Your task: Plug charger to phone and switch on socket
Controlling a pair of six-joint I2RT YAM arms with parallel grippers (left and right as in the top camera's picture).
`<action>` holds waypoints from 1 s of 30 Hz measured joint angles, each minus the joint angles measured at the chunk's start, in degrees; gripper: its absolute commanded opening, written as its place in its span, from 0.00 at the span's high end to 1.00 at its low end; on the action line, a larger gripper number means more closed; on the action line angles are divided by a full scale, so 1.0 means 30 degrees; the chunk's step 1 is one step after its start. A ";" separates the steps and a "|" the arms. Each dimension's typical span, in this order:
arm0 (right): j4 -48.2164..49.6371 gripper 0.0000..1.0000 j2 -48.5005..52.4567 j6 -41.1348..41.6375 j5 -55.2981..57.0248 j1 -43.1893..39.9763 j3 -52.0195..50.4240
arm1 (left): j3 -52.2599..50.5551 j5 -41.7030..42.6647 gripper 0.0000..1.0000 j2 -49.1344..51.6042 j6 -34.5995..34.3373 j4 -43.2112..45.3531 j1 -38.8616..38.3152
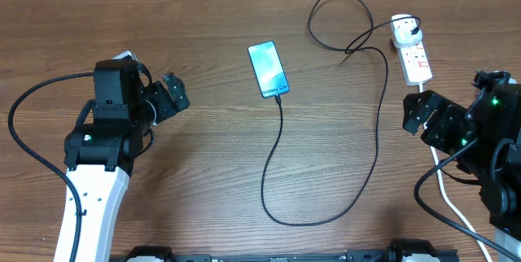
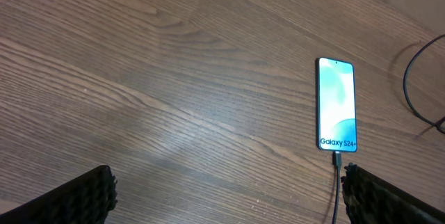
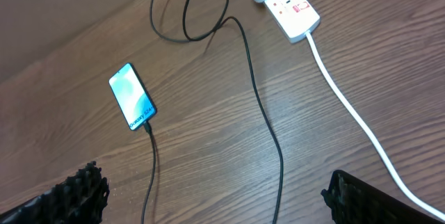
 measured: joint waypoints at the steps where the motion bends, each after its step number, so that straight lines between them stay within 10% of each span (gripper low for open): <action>1: -0.0036 0.00 0.0000 0.0007 0.0000 0.0000 0.0000 | 0.0000 0.0007 0.00 0.0000 0.0000 -0.0007 0.0000; 30: 0.1311 0.00 0.1756 -0.0066 0.0015 0.0299 -0.0211 | 0.0000 0.0000 0.01 0.0000 0.0000 0.0000 0.0000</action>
